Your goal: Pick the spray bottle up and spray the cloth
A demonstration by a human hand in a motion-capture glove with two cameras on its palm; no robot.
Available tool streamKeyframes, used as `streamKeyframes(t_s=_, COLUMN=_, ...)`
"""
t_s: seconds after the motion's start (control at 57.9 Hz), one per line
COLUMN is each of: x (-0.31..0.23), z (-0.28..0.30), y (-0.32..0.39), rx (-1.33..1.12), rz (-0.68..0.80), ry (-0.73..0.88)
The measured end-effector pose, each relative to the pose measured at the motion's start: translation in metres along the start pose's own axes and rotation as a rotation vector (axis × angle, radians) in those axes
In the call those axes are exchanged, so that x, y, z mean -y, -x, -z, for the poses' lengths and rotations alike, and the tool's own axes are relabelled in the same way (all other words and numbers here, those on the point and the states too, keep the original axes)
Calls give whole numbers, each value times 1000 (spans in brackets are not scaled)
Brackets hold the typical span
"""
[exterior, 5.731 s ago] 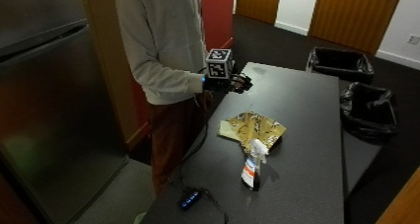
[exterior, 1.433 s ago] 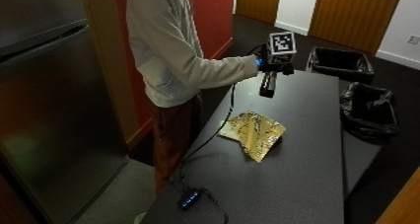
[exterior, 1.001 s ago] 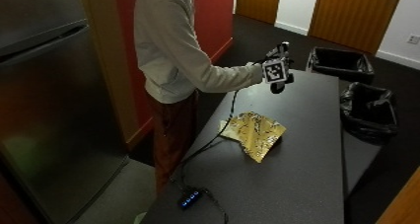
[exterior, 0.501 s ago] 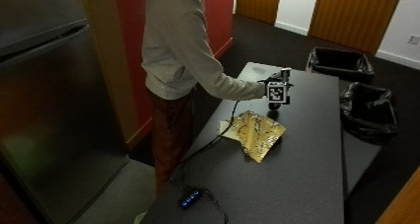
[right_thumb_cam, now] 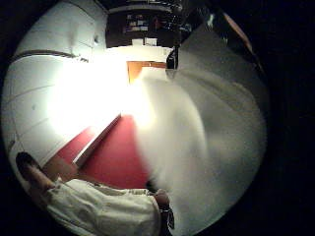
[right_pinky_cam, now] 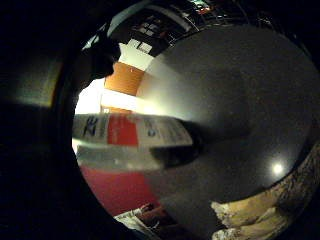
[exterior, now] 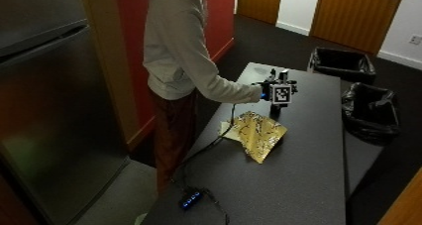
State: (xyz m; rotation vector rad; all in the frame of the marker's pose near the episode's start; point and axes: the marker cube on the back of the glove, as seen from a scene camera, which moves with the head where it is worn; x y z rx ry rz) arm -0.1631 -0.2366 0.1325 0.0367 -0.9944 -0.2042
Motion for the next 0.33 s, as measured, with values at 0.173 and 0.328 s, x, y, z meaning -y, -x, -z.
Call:
streamKeyframes(t_s=0.173, x=-15, z=37, y=6, rx=-62, rz=31, ry=-127)
streamKeyframes(t_s=0.328, x=-39, z=68, y=23, rx=-17, rz=49, ry=-120)
